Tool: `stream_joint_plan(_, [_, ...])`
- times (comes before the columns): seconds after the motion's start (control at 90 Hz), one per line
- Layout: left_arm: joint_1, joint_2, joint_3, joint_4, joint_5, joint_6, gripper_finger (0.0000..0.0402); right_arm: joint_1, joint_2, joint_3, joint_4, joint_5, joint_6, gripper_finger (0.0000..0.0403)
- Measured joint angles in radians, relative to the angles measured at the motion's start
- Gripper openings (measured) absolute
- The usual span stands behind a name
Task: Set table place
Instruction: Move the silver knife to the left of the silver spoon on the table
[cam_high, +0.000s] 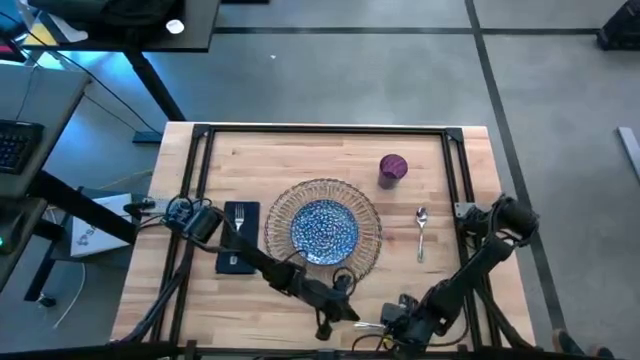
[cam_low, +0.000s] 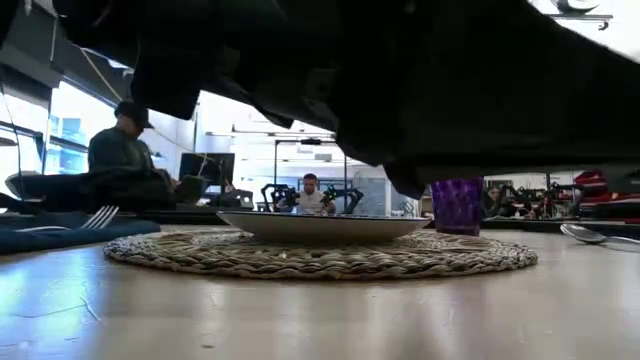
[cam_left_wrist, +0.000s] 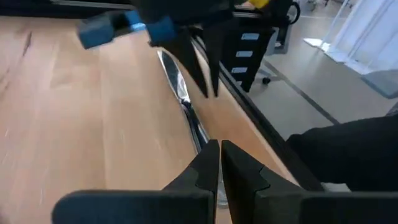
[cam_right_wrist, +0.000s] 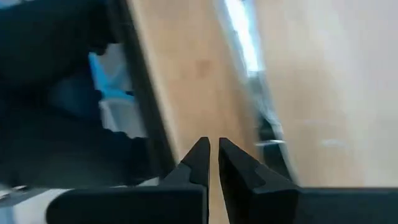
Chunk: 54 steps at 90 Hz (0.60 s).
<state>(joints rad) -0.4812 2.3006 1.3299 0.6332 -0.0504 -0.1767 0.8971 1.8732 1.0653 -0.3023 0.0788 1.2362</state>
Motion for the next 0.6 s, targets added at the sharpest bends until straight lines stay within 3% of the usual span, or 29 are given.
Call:
stream_joint_plan(0.211, [0.002,0.003,0.0,-0.007,-0.05,0.014,0.0019,-0.049,0.0,0.002,-0.099,0.016,-0.085,0.0])
stream_joint_plan(0.6, [0.003,0.001,0.0,-0.094,-0.134,-0.003,0.0078,-0.189,-0.001,0.056,-0.107,0.092,-0.306,0.0])
